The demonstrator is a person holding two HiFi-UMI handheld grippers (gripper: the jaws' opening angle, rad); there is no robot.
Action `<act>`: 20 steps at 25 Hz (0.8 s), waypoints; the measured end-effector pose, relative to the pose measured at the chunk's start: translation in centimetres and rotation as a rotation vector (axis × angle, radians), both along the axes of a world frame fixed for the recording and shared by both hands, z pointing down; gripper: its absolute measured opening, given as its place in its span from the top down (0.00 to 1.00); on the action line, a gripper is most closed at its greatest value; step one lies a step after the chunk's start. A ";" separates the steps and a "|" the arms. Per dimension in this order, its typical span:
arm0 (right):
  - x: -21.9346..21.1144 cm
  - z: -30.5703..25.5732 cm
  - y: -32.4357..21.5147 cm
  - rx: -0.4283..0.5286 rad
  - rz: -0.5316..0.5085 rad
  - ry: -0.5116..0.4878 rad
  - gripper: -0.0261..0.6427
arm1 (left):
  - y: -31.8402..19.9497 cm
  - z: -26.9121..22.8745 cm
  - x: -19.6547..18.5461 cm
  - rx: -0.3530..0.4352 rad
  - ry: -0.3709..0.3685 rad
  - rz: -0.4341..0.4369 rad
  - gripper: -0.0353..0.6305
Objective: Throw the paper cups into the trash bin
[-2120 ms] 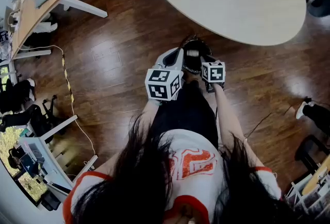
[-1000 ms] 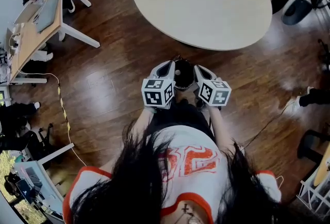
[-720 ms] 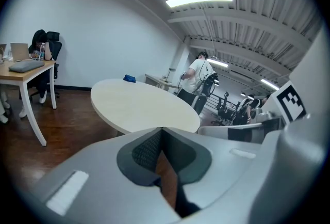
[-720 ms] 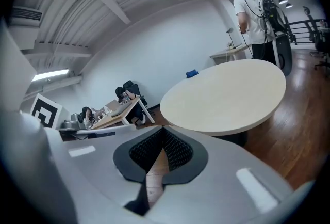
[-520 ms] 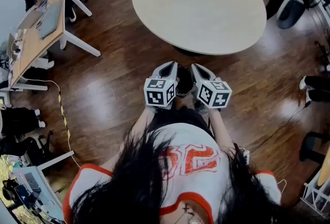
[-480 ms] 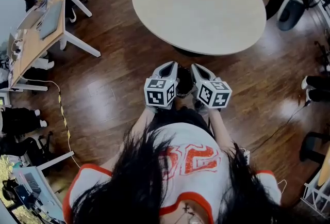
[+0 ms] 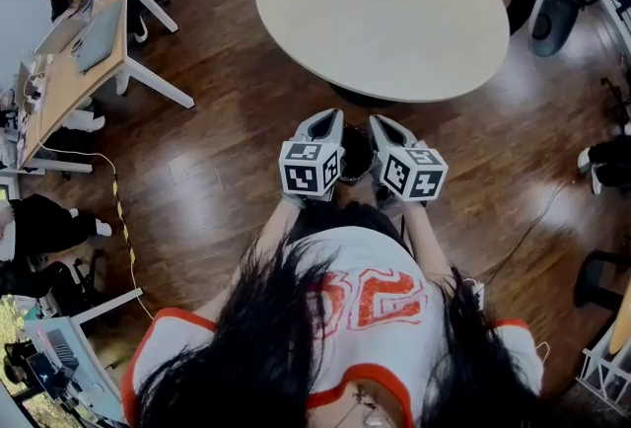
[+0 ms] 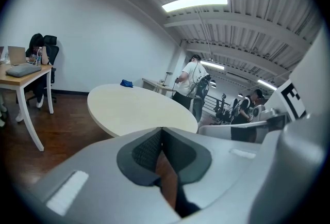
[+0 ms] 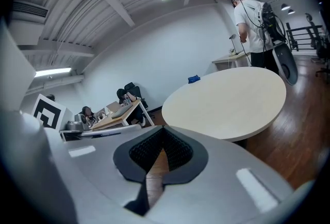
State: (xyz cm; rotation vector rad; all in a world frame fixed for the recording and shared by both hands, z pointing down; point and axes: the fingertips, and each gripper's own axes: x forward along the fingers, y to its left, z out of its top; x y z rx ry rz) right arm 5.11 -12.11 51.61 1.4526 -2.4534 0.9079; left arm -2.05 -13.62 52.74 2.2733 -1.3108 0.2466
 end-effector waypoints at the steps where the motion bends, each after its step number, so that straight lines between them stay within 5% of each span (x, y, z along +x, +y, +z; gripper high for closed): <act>1: 0.1 0.0 0.1 -0.002 0.002 0.000 0.96 | 0.1 -0.1 0.0 0.000 0.000 0.000 0.95; 20: 1.0 0.6 -0.3 -0.026 -0.003 0.025 0.96 | -0.3 -0.2 0.8 -0.004 -0.001 -0.001 0.95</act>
